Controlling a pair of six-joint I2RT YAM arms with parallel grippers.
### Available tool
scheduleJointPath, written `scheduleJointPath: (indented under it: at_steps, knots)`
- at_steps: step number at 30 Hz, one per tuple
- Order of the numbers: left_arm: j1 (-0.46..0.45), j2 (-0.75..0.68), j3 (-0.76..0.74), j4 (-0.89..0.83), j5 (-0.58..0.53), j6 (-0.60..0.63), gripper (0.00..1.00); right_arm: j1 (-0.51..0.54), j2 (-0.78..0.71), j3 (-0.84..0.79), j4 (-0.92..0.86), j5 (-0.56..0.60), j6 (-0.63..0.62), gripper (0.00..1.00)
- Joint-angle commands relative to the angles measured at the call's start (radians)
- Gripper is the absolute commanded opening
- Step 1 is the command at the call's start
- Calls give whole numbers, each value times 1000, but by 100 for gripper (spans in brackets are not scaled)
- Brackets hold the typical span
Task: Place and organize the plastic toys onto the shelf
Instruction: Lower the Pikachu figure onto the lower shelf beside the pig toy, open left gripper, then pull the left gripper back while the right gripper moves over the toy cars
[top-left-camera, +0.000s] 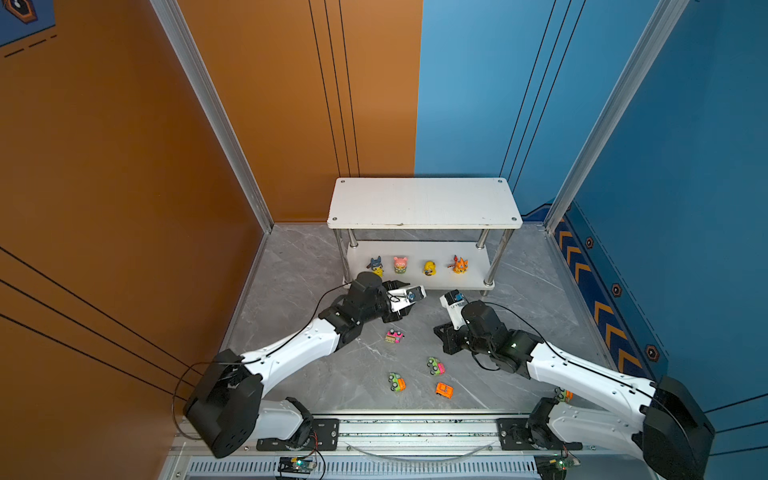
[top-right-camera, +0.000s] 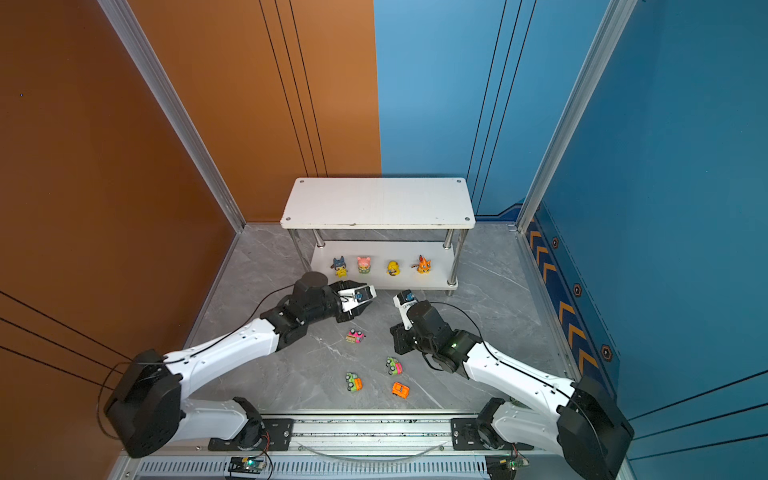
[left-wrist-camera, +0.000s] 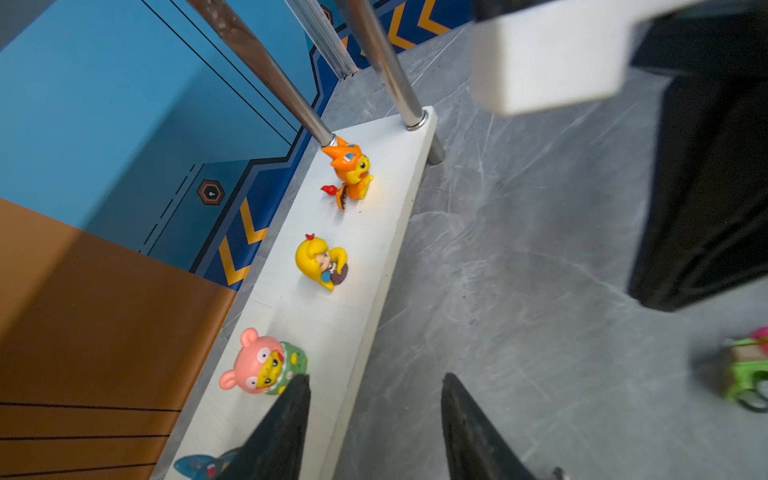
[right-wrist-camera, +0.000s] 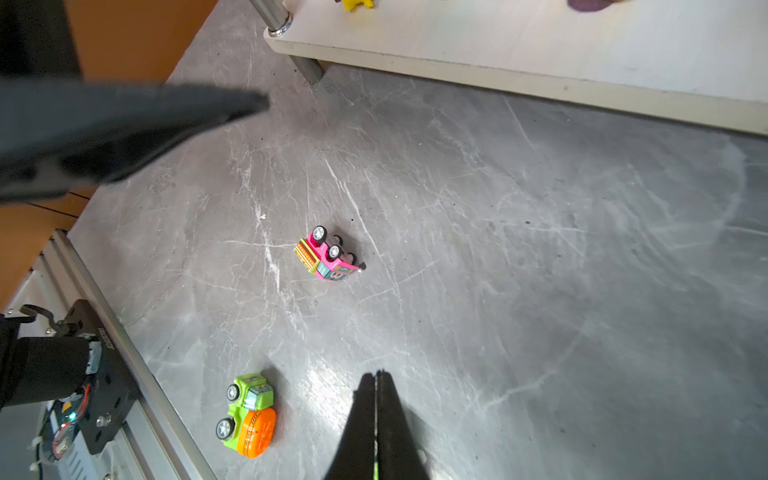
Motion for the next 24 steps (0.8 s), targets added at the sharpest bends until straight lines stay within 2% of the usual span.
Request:
scheduleJointPath:
  at_steps: [1,4,6,10,13,14,15,16,18,20,23,24]
  knots:
    - [-103,-129,-95,-51,-165,-119,53,29,-73,-9,-193,163,34,7]
    - [-219,-245,-174,-100,-300,-215,52,47,-150,-22,-290,234,71,7]
    - [-273,-337,-217,-142,-358,-328,51,51,-204,-37,-342,263,100,7]
    - [-319,-531,-296,-196,-399,-595,52,44,-264,-50,-450,298,161,10]
    - [-324,-656,-338,-248,-461,-798,61,34,-225,-28,-530,242,187,13]
    - [-324,-689,-340,-288,-514,-862,74,40,-198,-18,-549,221,192,16]
    - [-322,-712,-333,-336,-562,-926,95,50,-174,-10,-555,204,197,20]
    - [-316,-735,-321,-407,-621,-990,98,65,-148,-2,-554,186,202,25]
    - [-296,-796,-299,-518,-715,-1084,98,105,-106,10,-532,173,216,42]
    - [-267,-882,-319,-533,-768,-1116,98,141,-76,28,-502,176,227,55]
    - [-201,-1010,-370,-527,-759,-1141,99,167,-33,51,-457,188,238,61]
    - [-178,-1040,-375,-566,-789,-1177,96,167,-15,62,-448,184,236,61]
